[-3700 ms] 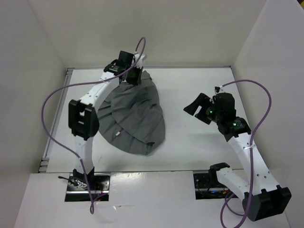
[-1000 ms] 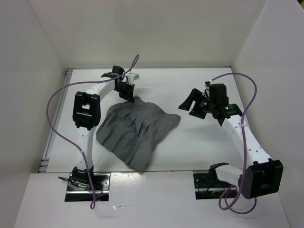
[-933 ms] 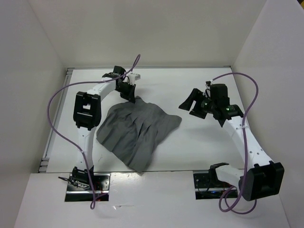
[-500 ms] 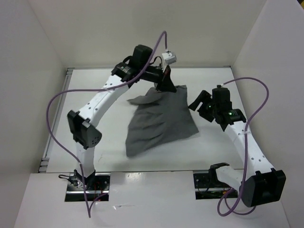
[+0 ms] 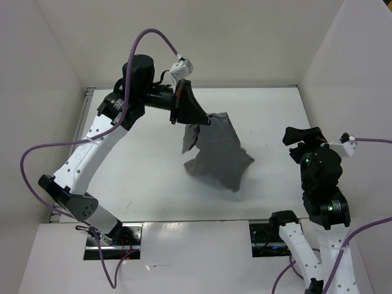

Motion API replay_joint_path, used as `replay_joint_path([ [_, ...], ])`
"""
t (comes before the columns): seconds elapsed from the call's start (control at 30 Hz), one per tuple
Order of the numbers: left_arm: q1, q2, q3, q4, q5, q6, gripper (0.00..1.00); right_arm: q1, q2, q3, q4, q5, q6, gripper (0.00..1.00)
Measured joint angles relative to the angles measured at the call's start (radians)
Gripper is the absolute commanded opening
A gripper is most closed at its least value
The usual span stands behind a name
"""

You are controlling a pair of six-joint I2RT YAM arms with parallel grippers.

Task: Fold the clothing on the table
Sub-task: Flatten the skirt out, then fold the skirt

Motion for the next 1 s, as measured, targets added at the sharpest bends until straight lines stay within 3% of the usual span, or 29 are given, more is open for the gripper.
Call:
replay_joint_path([
  [0.3,0.131,0.050,-0.018,0.056,-0.141,-0.090,0.00,-0.002,0.106,-0.024,-0.007,-0.046,0.003,0.84],
  [0.5,0.329,0.345,-0.061,0.149,-0.258,-0.212,0.00,-0.002,0.158,-0.037,-0.005,-0.144,0.002,0.84],
  [0.67,0.477,0.556,-0.293,0.167,-0.391,-0.301,0.00,-0.002,0.224,-0.042,-0.006,-0.265,-0.028,0.80],
  [0.8,0.582,0.579,-0.436,0.140,-0.480,-0.353,0.00,-0.002,0.317,-0.058,0.002,-0.381,-0.060,0.72],
  [1.0,0.610,0.563,-0.445,0.162,-0.523,-0.354,0.00,0.003,0.507,-0.107,0.039,-0.510,-0.089,0.67],
])
